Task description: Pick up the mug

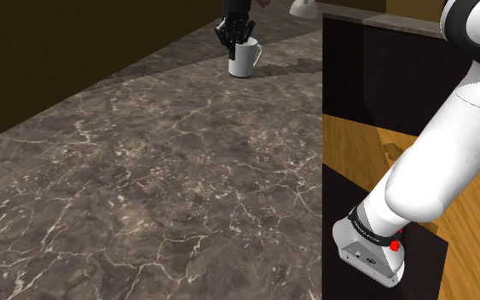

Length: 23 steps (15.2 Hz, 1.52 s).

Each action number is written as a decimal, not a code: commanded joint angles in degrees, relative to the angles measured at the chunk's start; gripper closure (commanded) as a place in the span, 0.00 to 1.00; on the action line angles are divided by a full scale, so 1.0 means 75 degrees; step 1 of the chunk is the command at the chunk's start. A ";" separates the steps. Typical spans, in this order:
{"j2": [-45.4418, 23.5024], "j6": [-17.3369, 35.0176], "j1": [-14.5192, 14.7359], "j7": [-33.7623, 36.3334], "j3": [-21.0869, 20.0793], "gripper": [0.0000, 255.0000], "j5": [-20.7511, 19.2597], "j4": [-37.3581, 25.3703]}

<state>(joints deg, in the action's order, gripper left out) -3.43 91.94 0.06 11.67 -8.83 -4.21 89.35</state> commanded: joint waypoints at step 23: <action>-0.0655 -0.1820 0.0087 -0.0035 -0.0044 1.00 -0.0119 -0.2466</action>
